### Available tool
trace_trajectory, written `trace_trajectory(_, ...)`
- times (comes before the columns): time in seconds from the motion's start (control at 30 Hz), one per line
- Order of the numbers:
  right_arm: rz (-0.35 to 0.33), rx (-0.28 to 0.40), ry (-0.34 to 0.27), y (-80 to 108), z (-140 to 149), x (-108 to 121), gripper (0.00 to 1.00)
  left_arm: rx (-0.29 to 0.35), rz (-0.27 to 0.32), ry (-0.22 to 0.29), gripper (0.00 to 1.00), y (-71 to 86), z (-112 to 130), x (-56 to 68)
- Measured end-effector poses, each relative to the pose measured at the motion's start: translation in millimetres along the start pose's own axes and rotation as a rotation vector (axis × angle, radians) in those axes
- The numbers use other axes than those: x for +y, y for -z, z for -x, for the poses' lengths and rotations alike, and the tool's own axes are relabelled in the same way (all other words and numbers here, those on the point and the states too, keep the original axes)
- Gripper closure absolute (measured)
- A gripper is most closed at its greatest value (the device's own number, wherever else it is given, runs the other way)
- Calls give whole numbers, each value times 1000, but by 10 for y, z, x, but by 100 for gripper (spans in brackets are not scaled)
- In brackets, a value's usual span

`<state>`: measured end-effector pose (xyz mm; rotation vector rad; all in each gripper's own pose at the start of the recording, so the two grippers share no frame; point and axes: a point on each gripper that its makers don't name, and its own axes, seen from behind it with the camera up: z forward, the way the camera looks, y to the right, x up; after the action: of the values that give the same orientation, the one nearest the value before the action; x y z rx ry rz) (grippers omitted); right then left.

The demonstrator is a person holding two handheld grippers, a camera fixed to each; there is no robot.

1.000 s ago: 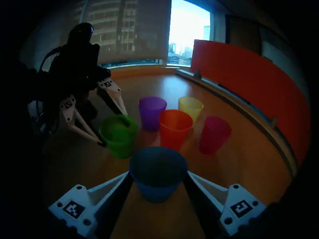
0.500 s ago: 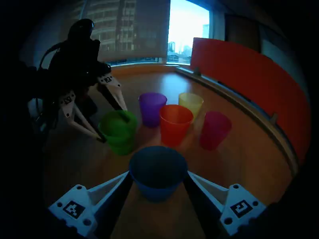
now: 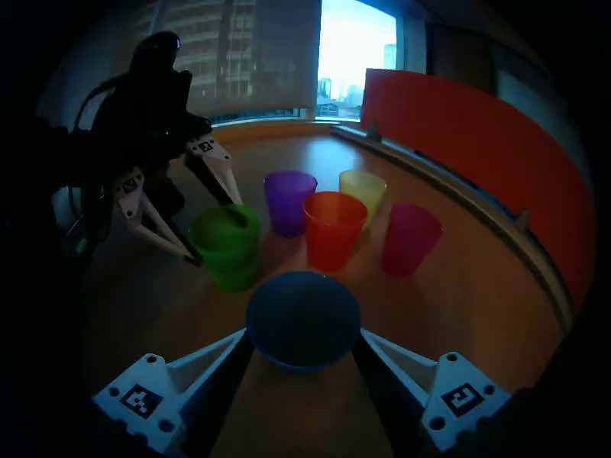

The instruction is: Pour water

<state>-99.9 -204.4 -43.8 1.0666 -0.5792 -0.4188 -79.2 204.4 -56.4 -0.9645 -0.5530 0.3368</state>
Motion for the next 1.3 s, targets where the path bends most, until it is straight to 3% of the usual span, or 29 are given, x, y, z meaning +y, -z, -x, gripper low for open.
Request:
trace_trajectory(0.43, 16, 3, -9, 29, 24, 22, 2, -16, -6, 4, 16, 11, 5, -19)
trace_trajectory(0.97, 29, 3, -16, 107, 64, 22, 1, -54, -14, 19, 16, -30, 59, -52)
trace_trajectory(1.3, 34, 2, -16, 131, 85, 15, 1, -85, -21, -3, 16, -21, 141, -74)
